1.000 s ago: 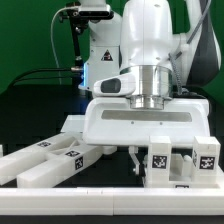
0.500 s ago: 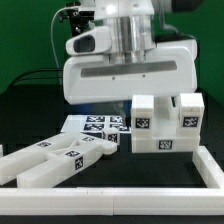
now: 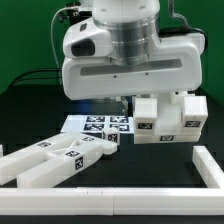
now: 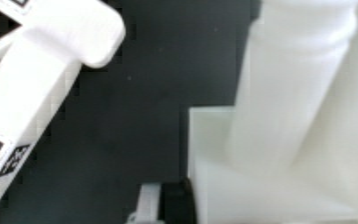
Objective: Assemble chair
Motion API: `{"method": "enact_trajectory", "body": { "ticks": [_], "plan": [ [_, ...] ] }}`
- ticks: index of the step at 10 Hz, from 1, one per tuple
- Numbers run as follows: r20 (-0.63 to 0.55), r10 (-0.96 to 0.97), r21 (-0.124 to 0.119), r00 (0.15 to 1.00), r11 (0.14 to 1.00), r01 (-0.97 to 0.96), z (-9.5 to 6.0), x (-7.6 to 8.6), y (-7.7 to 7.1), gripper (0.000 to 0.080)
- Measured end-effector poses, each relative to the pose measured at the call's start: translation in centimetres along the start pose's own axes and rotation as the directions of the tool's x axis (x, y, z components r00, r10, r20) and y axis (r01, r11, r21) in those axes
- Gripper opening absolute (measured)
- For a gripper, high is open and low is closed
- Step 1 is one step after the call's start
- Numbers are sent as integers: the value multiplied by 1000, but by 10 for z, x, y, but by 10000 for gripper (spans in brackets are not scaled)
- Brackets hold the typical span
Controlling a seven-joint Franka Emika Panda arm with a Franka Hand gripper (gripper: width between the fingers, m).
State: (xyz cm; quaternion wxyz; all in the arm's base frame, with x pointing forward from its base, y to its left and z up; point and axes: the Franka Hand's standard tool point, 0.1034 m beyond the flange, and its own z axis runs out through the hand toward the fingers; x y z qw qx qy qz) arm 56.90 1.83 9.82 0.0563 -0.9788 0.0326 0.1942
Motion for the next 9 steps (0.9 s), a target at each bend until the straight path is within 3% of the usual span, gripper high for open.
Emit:
{"method": "enact_trajectory", "body": {
  "ticks": [1,3,5,6,9],
  "plan": [
    [98,-9,-28,995,1000,11,9,2,-3,29],
    [301,4,-36,954,999,8,14,8,-7,29],
    [484,48,-64,874,998,-19,27,10,-6,29],
    [538,46,-71,841,997,-9,30,7,-8,29],
    [542,45,-68,839,998,-10,32,-7,-11,29]
  ]
}}
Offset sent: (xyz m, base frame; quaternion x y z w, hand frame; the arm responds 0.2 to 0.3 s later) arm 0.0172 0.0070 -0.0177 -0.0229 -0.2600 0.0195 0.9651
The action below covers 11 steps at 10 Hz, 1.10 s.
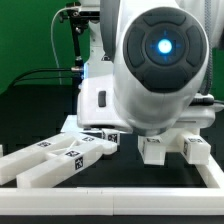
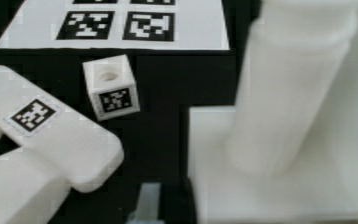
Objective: Assemble chair
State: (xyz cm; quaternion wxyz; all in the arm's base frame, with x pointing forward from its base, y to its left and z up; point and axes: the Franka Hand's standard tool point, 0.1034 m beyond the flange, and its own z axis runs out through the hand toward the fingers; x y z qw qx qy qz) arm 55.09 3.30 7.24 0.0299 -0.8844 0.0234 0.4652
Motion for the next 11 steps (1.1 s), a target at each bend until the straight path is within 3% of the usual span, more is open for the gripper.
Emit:
{"method": "enact_trajectory", "body": {
  "ticks": [1,4,11],
  "plan": [
    [4,5,5,1000,1000,-5,3,-4,1,29],
    [-8,25,8,1000,1000,-25,2,6,5,29],
    [-93,32,3,995,1000,-31,2,28,-3,29]
  ]
}}
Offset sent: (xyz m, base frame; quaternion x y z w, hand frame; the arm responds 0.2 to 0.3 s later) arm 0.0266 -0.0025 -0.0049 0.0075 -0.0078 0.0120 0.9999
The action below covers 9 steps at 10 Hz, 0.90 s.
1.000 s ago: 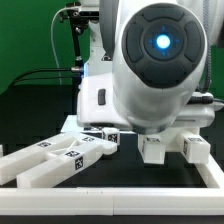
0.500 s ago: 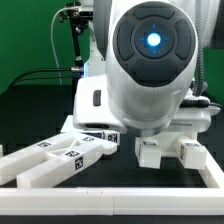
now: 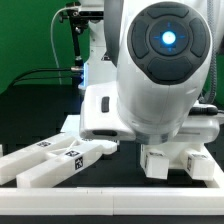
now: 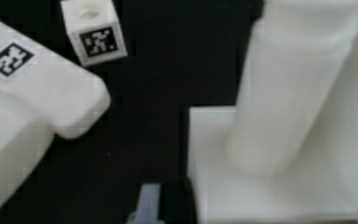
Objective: Assemble chair
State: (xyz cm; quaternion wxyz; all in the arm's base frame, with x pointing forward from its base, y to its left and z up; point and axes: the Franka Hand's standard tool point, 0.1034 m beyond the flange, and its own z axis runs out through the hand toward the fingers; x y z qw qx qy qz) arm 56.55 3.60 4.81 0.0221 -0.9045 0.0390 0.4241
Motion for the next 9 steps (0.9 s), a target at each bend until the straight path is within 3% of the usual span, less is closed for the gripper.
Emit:
{"method": "enact_trajectory", "body": {
  "ticks": [1,4,5,6,8,9],
  "plan": [
    [7,4,0,1000,1000,-4,6,7,3,29],
    [16,8,6,1000,1000,-8,9,6,5,29],
    [14,8,6,1000,1000,-8,10,7,6,121],
    [-2,9,7,1000,1000,-9,8,10,6,121],
    [-30,17,19,999,1000,-16,-6,9,15,518],
    [-74,-8,27,997,1000,10,-20,8,21,518]
  ]
}}
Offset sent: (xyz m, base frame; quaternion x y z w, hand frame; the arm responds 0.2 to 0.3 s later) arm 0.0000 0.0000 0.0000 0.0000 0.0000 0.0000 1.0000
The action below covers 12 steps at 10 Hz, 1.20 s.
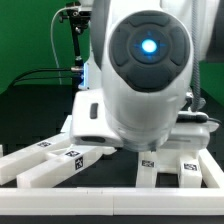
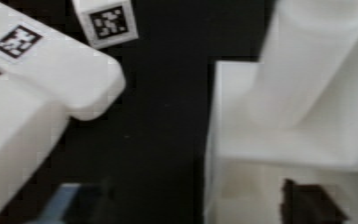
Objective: Assemble chair
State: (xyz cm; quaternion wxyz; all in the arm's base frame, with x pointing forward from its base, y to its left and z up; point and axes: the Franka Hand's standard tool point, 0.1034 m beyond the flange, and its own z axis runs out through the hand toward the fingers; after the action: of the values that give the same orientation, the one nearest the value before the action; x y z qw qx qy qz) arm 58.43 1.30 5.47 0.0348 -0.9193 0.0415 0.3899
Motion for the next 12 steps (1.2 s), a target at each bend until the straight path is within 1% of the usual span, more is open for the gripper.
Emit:
{"method": "enact_trajectory", "body": {
  "ticks": [1,2,3,4,5,6,7,8,10,11,12],
  "plan": [
    [-136,-48,2,990,999,49,-27,9,8,609],
    [-271,-82,0,959,996,85,-46,6,16,637],
    [-317,-111,0,942,993,117,-51,-8,24,637],
    [-448,-134,-24,884,990,138,-66,-7,28,648],
    [-501,-122,-24,857,992,128,-60,-11,28,648],
    [-532,-118,-28,838,992,122,-58,-8,30,649],
    [-606,-114,-42,787,993,112,-66,-2,32,649],
    [-645,-99,-40,758,995,96,-64,1,38,649],
    [-725,24,16,688,1000,-17,-58,21,68,649],
    [-763,46,22,645,999,-45,-54,25,79,649],
    [-837,-13,-36,548,999,-31,-52,27,97,649]
  ]
}}
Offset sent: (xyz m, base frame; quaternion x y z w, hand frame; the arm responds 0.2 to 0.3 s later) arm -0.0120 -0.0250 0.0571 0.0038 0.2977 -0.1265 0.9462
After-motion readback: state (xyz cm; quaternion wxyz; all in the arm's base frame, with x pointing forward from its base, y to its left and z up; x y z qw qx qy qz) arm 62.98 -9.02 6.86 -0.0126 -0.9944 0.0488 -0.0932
